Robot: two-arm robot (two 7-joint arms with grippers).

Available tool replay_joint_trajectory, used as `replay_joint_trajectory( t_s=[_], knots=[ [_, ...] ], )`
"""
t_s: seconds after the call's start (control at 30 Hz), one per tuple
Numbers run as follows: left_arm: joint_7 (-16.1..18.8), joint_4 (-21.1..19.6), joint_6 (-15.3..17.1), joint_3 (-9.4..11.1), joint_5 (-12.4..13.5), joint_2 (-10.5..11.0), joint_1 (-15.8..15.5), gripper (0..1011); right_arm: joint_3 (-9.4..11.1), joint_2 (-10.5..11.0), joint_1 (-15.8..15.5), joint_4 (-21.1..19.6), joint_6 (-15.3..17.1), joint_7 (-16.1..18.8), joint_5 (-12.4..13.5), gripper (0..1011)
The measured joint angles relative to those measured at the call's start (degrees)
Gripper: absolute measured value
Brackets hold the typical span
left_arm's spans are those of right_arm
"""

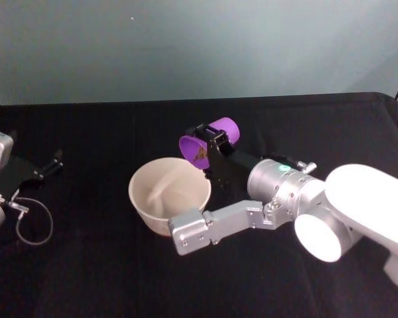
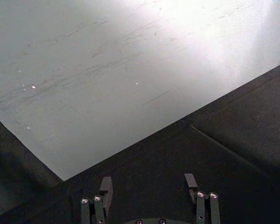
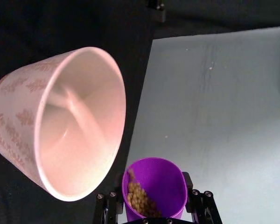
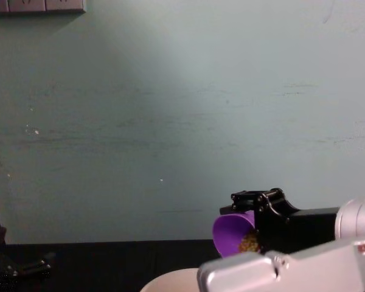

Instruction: Pick up the cup and pour the mung beans from the cup into the bowl.

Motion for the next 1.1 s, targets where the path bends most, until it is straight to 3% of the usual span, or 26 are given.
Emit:
replay_joint_trajectory(
  t_s=[0.17,0.67,0.9,1.1],
  knots=[
    [0.0,0.0,0.0,0.0,0.0,0.0,0.0,1000,-1.5,0.0,0.3,0.1,-0.1,-0.4,-4.7,722],
    [0.0,0.0,0.0,0.0,0.0,0.0,0.0,1000,-3.5,0.0,0.5,0.6,-0.5,-0.8,-13.5,722],
    [0.0,0.0,0.0,0.0,0.0,0.0,0.0,1000,-5.2,0.2,1.1,0.7,-0.8,-0.5,-19.6,722],
    [0.0,0.0,0.0,0.0,0.0,0.0,0.0,1000,-6.1,0.2,1.3,0.7,-0.9,-0.4,-23.3,722]
  ],
)
